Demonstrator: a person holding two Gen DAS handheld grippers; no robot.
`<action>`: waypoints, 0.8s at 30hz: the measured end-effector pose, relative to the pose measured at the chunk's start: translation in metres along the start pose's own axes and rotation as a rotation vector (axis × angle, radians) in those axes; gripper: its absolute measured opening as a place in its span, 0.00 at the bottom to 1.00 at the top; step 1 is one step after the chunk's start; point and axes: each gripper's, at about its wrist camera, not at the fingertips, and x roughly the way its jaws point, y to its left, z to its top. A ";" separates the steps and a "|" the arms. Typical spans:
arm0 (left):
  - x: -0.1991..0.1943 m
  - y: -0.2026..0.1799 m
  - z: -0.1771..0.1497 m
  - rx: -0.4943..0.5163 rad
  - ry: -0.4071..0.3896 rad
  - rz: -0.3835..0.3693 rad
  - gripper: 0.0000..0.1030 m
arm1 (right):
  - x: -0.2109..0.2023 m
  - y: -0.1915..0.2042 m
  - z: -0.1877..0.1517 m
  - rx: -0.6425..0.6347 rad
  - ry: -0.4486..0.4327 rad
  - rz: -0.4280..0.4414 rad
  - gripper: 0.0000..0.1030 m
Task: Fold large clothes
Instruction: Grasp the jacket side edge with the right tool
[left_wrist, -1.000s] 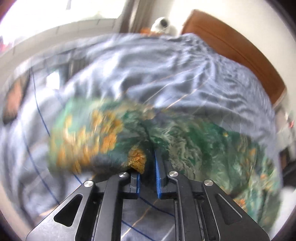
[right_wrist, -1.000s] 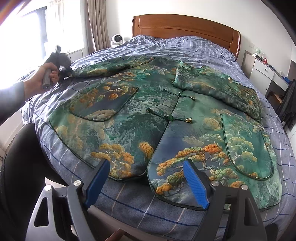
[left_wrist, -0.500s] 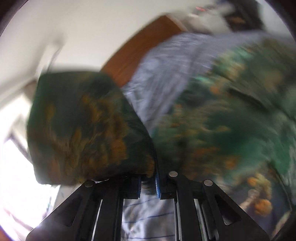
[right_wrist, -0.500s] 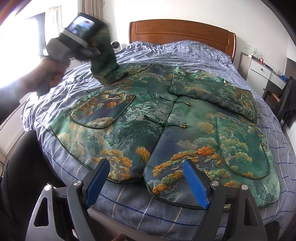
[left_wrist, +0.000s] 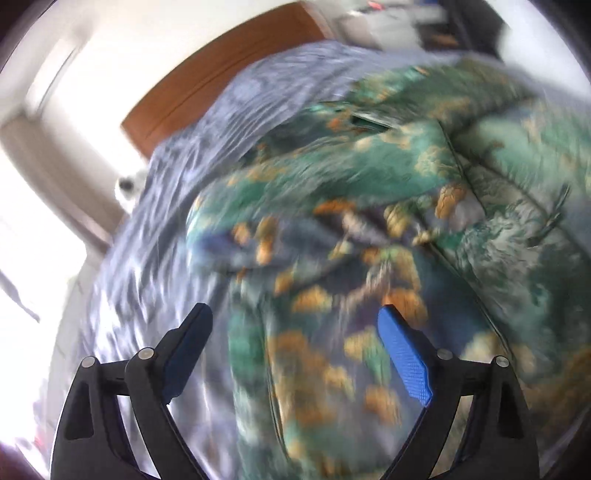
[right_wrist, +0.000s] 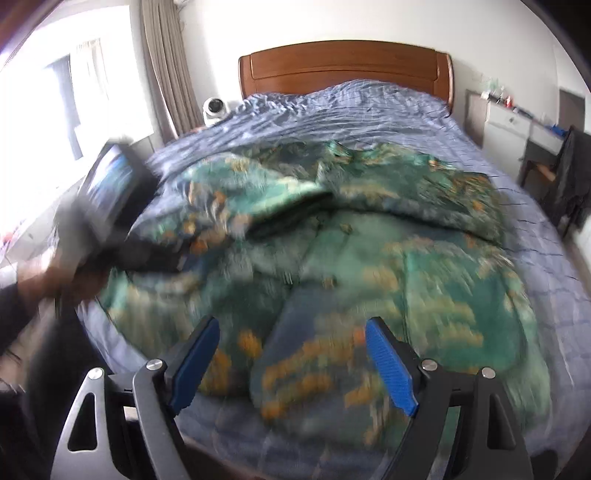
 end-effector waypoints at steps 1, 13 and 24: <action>-0.004 0.005 -0.006 -0.053 0.005 -0.006 0.90 | 0.007 -0.004 0.014 0.040 0.007 0.048 0.81; -0.016 0.032 -0.074 -0.383 -0.007 -0.029 0.90 | 0.183 -0.067 0.093 0.605 0.191 0.382 0.81; -0.007 0.045 -0.083 -0.411 -0.031 -0.022 0.90 | 0.165 -0.029 0.166 0.336 0.082 0.213 0.11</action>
